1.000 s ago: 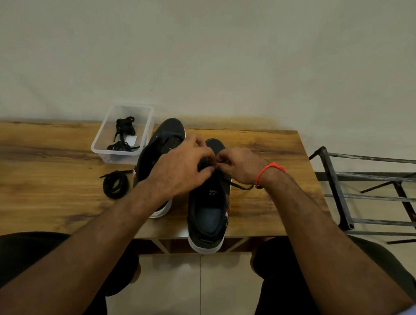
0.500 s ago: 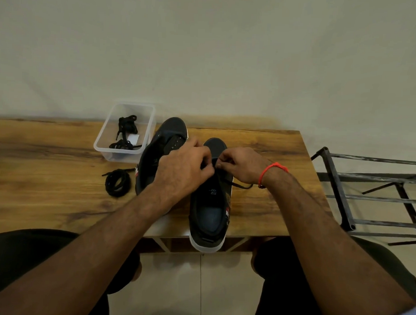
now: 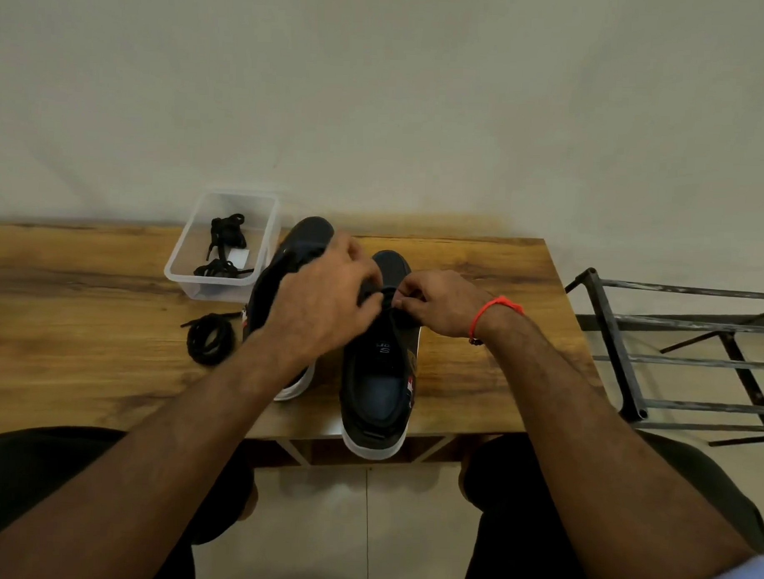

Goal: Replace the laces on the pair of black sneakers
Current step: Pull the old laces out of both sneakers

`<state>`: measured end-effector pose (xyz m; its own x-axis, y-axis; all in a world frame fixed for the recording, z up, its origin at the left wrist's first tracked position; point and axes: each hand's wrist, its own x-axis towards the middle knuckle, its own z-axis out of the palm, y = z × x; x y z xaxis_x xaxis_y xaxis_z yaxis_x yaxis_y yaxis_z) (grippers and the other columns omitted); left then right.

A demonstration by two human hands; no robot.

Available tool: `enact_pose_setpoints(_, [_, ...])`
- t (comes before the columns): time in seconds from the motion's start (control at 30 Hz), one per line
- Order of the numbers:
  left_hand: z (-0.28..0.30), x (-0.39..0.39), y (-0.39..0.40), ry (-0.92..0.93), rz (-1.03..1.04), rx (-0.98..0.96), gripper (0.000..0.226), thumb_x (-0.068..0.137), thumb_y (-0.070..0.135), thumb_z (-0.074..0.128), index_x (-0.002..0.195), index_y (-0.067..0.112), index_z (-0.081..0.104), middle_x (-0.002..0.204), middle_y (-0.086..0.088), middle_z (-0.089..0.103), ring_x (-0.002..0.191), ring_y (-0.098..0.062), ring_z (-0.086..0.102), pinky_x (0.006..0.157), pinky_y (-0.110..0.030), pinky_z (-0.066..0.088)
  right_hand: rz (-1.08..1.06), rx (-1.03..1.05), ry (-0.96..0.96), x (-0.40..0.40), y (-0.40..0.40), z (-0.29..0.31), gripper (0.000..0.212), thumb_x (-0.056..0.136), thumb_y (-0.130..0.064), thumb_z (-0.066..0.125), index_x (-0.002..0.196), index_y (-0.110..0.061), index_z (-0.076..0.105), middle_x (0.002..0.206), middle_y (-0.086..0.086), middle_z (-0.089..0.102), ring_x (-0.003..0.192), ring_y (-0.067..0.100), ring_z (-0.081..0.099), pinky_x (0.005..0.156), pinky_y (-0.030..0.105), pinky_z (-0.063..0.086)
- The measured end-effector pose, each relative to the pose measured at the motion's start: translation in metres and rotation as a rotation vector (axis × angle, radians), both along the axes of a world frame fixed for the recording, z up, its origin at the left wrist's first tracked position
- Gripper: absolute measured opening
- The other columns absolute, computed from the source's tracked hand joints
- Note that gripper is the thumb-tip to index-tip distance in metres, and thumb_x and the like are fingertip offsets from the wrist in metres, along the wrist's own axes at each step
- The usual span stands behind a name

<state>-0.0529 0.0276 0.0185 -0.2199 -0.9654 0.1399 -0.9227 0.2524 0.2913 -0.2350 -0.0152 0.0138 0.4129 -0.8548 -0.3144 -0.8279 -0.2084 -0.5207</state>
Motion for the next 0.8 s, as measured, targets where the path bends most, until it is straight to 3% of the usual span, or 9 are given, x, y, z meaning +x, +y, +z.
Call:
enact_pose_setpoints(0.17, [-0.009, -0.011, 0.006, -0.063, -0.020, 0.079, 0.029, 0.097, 0.047, 0.058, 0.118, 0.029, 0.067, 0.131, 0.009, 0.043, 0.103, -0.013, 0.058, 0.078, -0.035, 0.052, 0.012, 0.006, 0.023, 0.001, 0.000, 0.001, 0.020, 0.103, -0.028, 0.053, 0.112, -0.014, 0.065, 0.106, 0.003, 0.065, 0.096, 0.017, 0.060, 0.078, 0.026, 0.047])
enact_pose_setpoints(0.27, [-0.009, -0.010, 0.004, -0.048, 0.024, 0.044, 0.025, 0.099, 0.046, 0.055, 0.111, 0.027, 0.066, 0.127, 0.009, 0.045, 0.091, -0.011, 0.056, 0.072, -0.033, 0.050, 0.002, 0.016, 0.012, 0.001, 0.000, 0.000, 0.018, 0.103, -0.027, 0.053, 0.111, -0.015, 0.064, 0.104, 0.001, 0.064, 0.095, 0.015, 0.059, 0.072, 0.021, 0.045])
enact_pose_setpoints(0.47, [-0.001, 0.007, -0.010, 0.235, 0.251, -0.044, 0.031, 0.105, 0.042, 0.041, 0.114, 0.018, 0.058, 0.128, -0.001, 0.044, 0.090, -0.020, 0.059, 0.073, -0.041, 0.052, -0.022, 0.021, -0.015, 0.000, 0.000, 0.002, 0.017, 0.104, -0.027, 0.051, 0.111, -0.017, 0.063, 0.095, -0.007, 0.059, 0.087, 0.007, 0.054, 0.063, 0.015, 0.038])
enact_pose_setpoints(0.6, [0.000, 0.021, -0.017, 0.354, 0.445, -0.052, 0.028, 0.108, 0.037, 0.038, 0.115, 0.016, 0.055, 0.128, -0.006, 0.046, 0.088, -0.016, 0.051, 0.074, -0.037, 0.040, -0.030, 0.046, -0.033, 0.000, 0.000, 0.002, 0.016, 0.104, -0.024, 0.050, 0.109, -0.017, 0.063, 0.092, -0.011, 0.057, 0.081, -0.001, 0.051, 0.063, 0.015, 0.037])
enact_pose_setpoints(0.8, [0.003, 0.031, -0.023, 0.551, 0.607, -0.118, 0.029, 0.109, 0.028, 0.039, 0.125, 0.008, 0.053, 0.133, -0.012, 0.047, 0.091, -0.009, 0.044, 0.079, -0.023, 0.035, -0.049, 0.074, -0.060, -0.001, 0.000, 0.001, 0.018, 0.104, -0.020, 0.051, 0.110, -0.010, 0.065, 0.090, -0.014, 0.056, 0.081, -0.001, 0.051, 0.062, 0.015, 0.036])
